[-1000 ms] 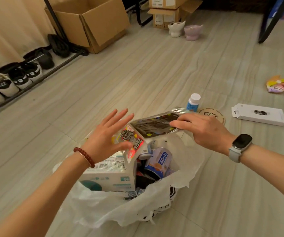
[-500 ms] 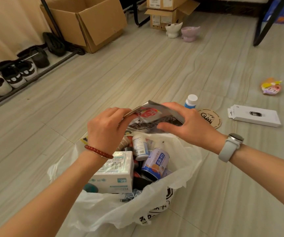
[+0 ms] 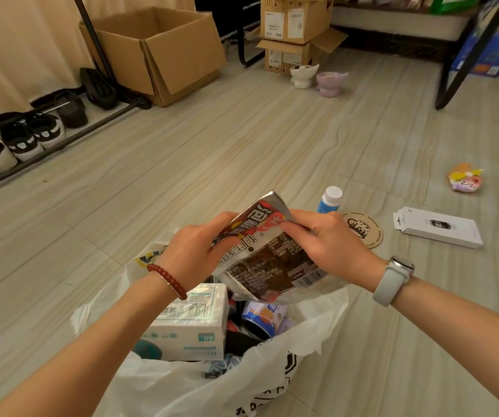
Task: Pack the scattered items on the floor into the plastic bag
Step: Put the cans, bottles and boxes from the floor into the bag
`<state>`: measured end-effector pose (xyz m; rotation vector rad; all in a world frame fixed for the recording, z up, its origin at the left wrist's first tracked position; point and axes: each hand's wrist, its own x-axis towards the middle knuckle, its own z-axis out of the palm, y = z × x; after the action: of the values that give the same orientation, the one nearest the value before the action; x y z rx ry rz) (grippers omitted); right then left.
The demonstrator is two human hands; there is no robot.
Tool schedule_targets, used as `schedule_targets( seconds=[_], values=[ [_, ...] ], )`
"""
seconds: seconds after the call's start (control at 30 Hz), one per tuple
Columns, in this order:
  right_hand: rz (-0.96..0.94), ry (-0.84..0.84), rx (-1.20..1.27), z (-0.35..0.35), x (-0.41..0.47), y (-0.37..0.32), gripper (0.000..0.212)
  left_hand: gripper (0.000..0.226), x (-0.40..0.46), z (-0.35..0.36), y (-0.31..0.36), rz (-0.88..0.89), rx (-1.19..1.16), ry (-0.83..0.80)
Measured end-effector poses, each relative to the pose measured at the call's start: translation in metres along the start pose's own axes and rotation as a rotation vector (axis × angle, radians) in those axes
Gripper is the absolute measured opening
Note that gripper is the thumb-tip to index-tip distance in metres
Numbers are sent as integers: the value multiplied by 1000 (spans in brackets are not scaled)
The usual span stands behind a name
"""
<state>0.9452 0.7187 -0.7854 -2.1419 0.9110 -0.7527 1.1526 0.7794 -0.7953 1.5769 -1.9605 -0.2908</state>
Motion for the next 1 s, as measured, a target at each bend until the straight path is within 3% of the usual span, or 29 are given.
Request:
schedule_targets(
  seconds=[0.1,0.27,0.37,0.47,0.63,0.77,0.87,0.93,1.0],
  values=[
    [150,-11,198,-7,3,-5,31,26,9,-5,2,133,116,89],
    [421,-316,643,-26,6,-3,31,23,11,-6,5,264,285,165],
    [412,-402,668,-29,6,-5,48,49,6,-1,4,299,436,191],
    [496,-573,656,-22,8,-6,75,42,0,3,5,386,475,227],
    [572,-728,472,-12,2,-6,52,19,-18,8,5,491,474,199],
    [420,-691,156,1,-3,-15,29,18,-21,5,-3,514,491,175],
    [303,-493,21,15,-2,-19,22,27,-19,-1,-5,449,483,163],
    [286,-363,-5,18,1,-17,22,45,-16,-7,-8,332,557,41],
    [266,-325,-92,18,2,-11,26,78,-18,-17,-18,127,563,-239]
  ],
)
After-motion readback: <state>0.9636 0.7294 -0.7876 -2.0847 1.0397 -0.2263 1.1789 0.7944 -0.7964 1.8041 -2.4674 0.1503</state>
